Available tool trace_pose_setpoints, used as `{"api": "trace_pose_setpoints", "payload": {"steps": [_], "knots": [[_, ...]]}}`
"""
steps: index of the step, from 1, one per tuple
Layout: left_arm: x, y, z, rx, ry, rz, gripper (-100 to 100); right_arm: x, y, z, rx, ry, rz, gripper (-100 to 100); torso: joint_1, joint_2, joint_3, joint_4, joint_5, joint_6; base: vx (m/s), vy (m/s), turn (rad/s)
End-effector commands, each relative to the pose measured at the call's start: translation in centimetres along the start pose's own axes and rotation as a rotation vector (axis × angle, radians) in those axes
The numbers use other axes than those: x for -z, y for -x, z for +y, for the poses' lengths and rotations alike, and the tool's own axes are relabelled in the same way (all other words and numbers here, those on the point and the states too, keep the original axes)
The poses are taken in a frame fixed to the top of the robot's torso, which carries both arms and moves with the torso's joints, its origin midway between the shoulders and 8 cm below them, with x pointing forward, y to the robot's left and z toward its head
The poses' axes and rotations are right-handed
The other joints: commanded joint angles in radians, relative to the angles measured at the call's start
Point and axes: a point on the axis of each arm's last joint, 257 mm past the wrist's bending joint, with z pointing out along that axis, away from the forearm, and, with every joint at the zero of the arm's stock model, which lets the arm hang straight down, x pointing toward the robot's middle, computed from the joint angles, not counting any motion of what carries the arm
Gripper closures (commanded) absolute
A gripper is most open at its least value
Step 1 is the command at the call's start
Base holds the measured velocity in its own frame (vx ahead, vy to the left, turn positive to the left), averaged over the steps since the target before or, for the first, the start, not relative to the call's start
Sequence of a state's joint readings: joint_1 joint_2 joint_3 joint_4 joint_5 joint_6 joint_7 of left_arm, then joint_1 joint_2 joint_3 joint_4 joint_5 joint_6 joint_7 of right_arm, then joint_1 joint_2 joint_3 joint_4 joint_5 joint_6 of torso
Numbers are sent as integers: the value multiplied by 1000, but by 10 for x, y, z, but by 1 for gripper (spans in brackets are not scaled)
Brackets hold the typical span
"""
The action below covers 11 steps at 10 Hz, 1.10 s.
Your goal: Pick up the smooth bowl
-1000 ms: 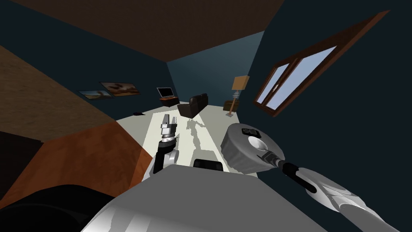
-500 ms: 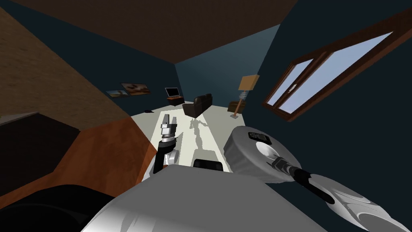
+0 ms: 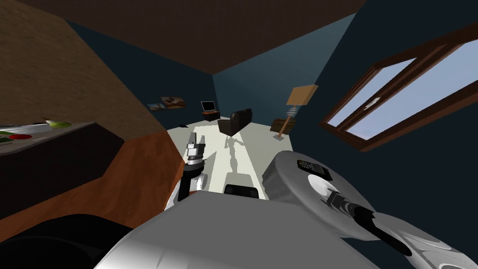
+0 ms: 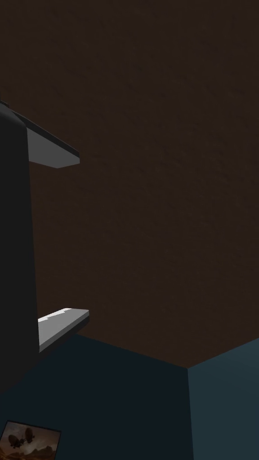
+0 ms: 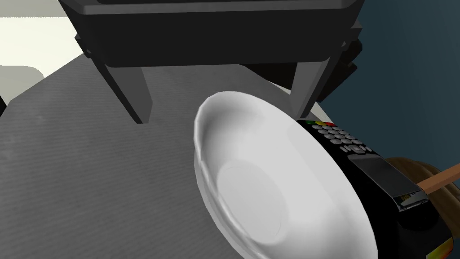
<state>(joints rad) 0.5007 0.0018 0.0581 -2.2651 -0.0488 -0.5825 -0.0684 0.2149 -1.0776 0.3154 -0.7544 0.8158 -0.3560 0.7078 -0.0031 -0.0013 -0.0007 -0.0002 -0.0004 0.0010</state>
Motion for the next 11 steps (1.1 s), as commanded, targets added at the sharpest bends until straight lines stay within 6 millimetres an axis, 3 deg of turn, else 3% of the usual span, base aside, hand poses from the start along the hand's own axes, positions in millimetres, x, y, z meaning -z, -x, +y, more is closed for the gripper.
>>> {"api": "trace_pose_setpoints", "payload": {"steps": [1, 3, 4, 5, 8, 11], "knots": [[0, 0, 0, 0, 0, 0, 0, -1, -11, 5, 9, 7, 24, -100, 0, 0, 0, 0, 0, 0, 41, -38, 74], [0, 0, 0, 0, 0, 0, 0, -1, -12, 8, 9, 11, 29, -100, 1, 2, 1, 0, 0, 0, 10, -17, 40], [0, 0, 0, 0, 0, 0, 0, -1, -12, 9, 11, 12, 29, 0, 2, 3, 2, 1, 0, 1, 0, 0, 0], [0, 0, 0, 0, 0, 0, 0, -3, -18, 12, -17, 7, 48, -100, 3, 3, 2, 1, 1, 1, -49, -20, 265], [0, 0, 0, 0, 0, 0, 0, -8, -37, 21, -95, -7, 103, -100, 0, 12, 7, 3, 0, 0, -151, -51, 343], [0, 0, 0, 0, 0, 0, 0, -8, -40, 24, -112, -11, 115, -100, 0, 11, 6, 2, 0, 1, -90, -31, 122]]}}
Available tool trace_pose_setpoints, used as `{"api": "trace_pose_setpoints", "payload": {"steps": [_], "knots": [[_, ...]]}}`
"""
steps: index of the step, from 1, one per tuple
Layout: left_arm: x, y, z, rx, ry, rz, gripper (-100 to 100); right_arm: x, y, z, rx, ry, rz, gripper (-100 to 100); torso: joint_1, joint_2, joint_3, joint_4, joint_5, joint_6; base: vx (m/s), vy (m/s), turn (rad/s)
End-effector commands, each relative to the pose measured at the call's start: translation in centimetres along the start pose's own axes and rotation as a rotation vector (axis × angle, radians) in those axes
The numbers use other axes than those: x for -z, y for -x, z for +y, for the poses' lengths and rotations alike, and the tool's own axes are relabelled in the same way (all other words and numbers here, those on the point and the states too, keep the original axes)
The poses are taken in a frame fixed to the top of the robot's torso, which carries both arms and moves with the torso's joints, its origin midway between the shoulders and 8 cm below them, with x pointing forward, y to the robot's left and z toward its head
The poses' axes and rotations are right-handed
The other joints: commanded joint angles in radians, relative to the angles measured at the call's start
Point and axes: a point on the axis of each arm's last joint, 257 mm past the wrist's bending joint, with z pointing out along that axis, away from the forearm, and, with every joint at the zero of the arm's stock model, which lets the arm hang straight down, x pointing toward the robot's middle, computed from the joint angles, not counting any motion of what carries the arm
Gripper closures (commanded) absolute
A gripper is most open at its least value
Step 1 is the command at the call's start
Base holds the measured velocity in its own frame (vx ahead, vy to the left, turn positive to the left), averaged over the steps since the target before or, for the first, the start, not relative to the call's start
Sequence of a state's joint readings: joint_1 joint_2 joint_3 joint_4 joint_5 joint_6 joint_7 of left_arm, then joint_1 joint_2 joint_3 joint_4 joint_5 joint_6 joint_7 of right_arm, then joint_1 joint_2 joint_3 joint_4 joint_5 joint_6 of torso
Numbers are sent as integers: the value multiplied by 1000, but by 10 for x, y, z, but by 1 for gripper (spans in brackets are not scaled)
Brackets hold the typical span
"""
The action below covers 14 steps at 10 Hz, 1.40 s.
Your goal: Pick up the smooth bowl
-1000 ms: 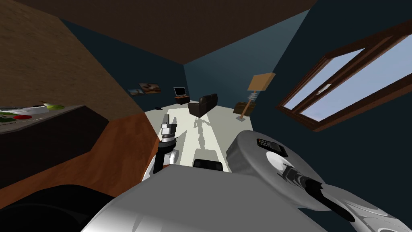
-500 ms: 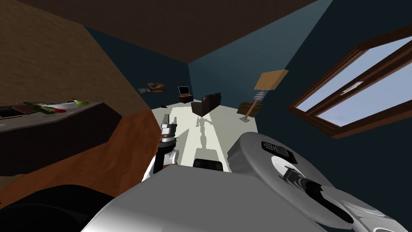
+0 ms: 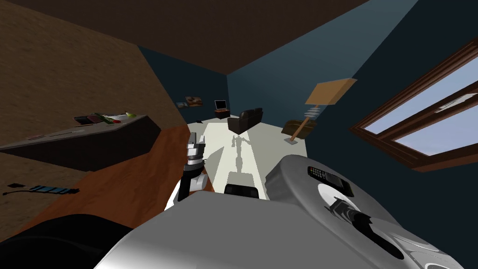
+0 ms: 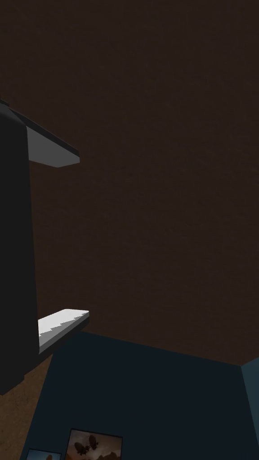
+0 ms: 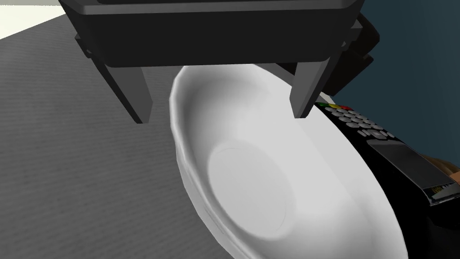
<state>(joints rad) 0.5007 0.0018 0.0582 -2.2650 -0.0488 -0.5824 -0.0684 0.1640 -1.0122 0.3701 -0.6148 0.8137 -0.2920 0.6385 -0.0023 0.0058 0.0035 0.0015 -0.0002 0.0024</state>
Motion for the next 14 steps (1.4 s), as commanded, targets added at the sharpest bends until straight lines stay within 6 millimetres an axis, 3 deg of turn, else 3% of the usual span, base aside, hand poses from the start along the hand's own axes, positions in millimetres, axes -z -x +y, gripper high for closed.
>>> {"api": "trace_pose_setpoints", "payload": {"steps": [1, 5, 6, 7, 9, 13, 14], "knots": [[0, 0, 0, 0, 0, 0, 0, 0, 0, 0, 0, 0, 0, 100, 0, 0, 0, 0, 0, 0, -8, -3, -7], [0, 0, 0, 0, 0, 0, 0, 0, 0, 0, -2, 0, 0, 100, 2, -4, -2, -1, 1, -1, -2, 0, -1], [0, 0, 0, 0, 0, 0, 0, 0, 0, 0, -2, 0, 0, 0, 2, -4, -2, -1, 1, -1, 0, 0, 0], [0, 0, 0, 0, 0, 0, 0, 2, 4, -2, 19, 4, -13, 100, 2, -4, -2, -1, 1, -1, 68, 17, -259], [0, 0, 0, 0, 0, 0, 0, 6, 16, -8, 71, 13, -50, 100, 6, -10, -6, -3, 2, 1, 151, 52, -355], [0, 0, 0, 0, 0, 0, 0, 7, 23, -10, 95, 16, -69, 100, 5, -9, -5, -2, 3, 0, 80, 25, -122], [0, 0, 0, 0, 0, 0, 0, 8, 23, -10, 99, 18, -70, 0, 5, -7, -4, -1, 3, -2, 6, 3, 10]]}}
